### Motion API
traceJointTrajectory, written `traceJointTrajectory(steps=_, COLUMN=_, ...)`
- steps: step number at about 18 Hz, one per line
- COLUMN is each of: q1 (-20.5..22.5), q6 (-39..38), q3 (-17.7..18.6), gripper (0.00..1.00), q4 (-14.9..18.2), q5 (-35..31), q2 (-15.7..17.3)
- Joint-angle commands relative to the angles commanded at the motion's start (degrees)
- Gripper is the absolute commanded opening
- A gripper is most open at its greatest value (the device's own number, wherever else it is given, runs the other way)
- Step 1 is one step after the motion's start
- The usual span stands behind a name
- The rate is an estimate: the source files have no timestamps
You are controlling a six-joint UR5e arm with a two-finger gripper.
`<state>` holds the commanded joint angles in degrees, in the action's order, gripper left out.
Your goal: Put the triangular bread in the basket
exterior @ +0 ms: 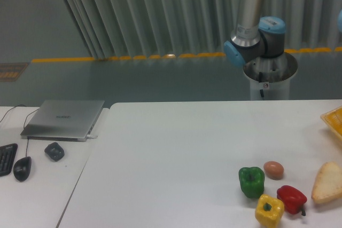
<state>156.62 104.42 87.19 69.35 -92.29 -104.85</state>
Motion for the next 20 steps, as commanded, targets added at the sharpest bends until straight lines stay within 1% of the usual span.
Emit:
traceJointTrajectory(steps=2, q1=-0.5, q6=-0.6, q3=0.1, gripper=1.00, q4=0.0, q5=0.2, q2=0.1)
traceJointTrajectory(steps=5, q1=-1.6, q6=-5.9, q3=0.0, gripper=1.00, q4=0.0, q5=0.4, q2=0.0)
traceJointTrajectory(steps=10, q1=-1.3, q6=-6.8, q3=1.3, gripper=1.00, q4=-0.4, q5=0.8, q2=0.4)
traceJointTrajectory(steps=12, q1=-1.2, q6=-9.0, q3=1.3, gripper=1.00, q4=-0.4, q5=2.6, q2=0.5)
traceJointTrajectory(steps=15, q1=-1.5, q6=-18.5, q3=1.3, gripper=1.00, q4=-0.3, q5=7.2, q2=0.5)
traceJointTrajectory(steps=18, q1=-4.1, q6=-29.2, q3=1.4, gripper=1.00, q4=-0.5, q5=7.0, q2=0.1)
traceJointTrajectory(steps=20, q1=-5.3, q6=-34.1, q3=1.3, gripper=1.00, q4=-0.6, q5=7.3, q2=0.0)
